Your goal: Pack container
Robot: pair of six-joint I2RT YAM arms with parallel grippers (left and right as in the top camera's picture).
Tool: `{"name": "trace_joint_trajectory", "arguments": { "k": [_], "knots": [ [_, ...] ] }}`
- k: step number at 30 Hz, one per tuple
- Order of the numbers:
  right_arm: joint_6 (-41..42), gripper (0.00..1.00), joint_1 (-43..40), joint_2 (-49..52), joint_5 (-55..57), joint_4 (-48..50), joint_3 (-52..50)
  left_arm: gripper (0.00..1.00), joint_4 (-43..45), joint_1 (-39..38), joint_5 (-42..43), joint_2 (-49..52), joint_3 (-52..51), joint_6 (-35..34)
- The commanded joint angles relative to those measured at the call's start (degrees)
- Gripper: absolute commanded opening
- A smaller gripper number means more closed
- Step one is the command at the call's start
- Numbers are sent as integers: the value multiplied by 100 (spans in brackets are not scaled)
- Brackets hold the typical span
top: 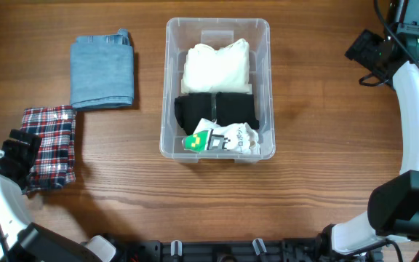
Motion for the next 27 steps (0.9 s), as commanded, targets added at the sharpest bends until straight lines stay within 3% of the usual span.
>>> {"name": "trace_joint_trajectory", "arguments": {
  "k": [1,14,27],
  "knots": [
    [74,100,-13,59,98,15,-15,100,-42,39,85,-155,72,94],
    [74,100,-13,59,101,15,-15,100,-149,39,-704,-428,72,92],
    [74,100,-13,59,101,17,-15,100,-28,39,-715,-426,72,92]
  ]
}}
